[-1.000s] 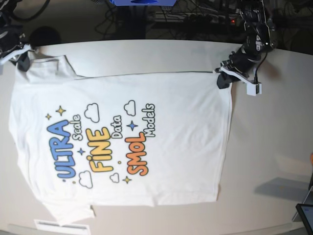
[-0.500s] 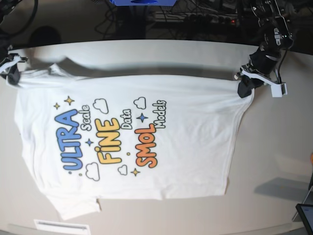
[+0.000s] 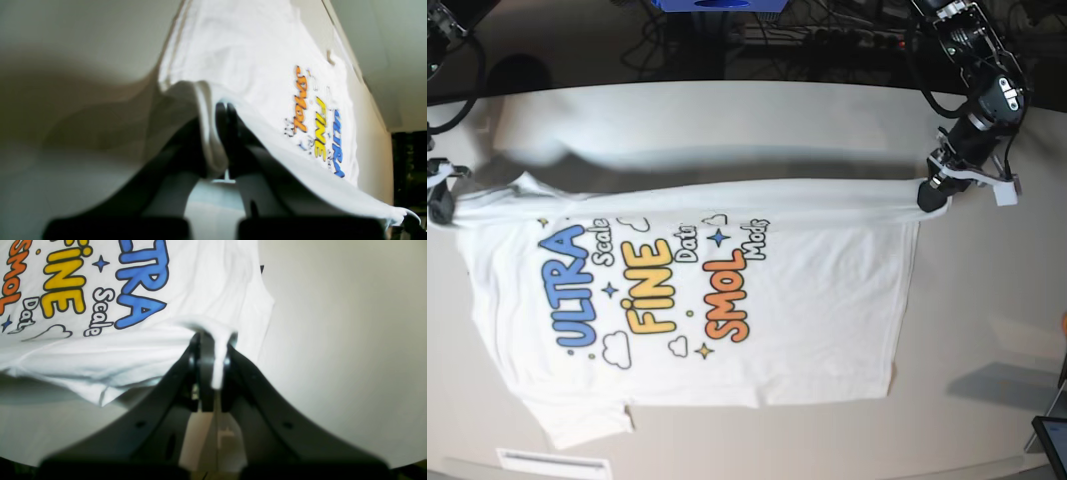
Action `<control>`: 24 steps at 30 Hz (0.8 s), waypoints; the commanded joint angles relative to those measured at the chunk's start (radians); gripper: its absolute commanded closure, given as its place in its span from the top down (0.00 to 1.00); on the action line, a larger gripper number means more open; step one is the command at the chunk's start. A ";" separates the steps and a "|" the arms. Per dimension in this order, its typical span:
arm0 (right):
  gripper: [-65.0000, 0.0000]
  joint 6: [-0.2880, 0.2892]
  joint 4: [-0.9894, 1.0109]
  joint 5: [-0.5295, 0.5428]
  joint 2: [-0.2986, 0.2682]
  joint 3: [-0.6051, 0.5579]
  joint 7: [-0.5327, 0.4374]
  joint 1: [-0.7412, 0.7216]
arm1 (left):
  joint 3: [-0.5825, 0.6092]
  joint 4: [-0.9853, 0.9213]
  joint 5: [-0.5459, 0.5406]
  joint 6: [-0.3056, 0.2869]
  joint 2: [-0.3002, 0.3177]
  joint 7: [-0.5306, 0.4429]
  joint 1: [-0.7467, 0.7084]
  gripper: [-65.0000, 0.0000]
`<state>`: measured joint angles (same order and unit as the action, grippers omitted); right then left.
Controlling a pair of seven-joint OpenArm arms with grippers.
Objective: Fold the T-shirt properly
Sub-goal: 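Lift the grasped shirt edge and pull it toward the robot base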
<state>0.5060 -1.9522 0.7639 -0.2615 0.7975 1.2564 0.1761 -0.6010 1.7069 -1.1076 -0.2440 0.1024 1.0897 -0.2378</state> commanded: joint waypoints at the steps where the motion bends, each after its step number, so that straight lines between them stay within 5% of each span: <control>1: 0.00 -0.004 -0.002 -0.001 -0.023 -0.007 -0.019 -0.022 | -0.012 0.009 -0.015 -0.002 0.009 -0.015 0.005 0.00; 9: 0.00 -0.068 0.038 -0.002 -0.025 -0.140 -0.030 -0.089 | -0.012 -0.015 -0.016 -0.002 0.009 -0.016 0.064 0.00; 18: 0.00 -0.071 0.156 -0.005 -0.025 -0.195 -0.039 -0.180 | -0.018 -0.109 -0.016 -0.002 0.009 -0.018 0.150 0.00; 24: 0.00 -0.071 0.207 -0.168 -0.037 -0.321 -0.126 -0.201 | -0.026 -0.198 -0.016 -0.002 -0.010 -0.015 0.211 0.00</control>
<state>0.4335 -1.7332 0.5838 -0.2810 0.4732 1.1549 -0.0071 -0.6201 1.4948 -1.0996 -0.2375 0.0834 1.0836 -0.0380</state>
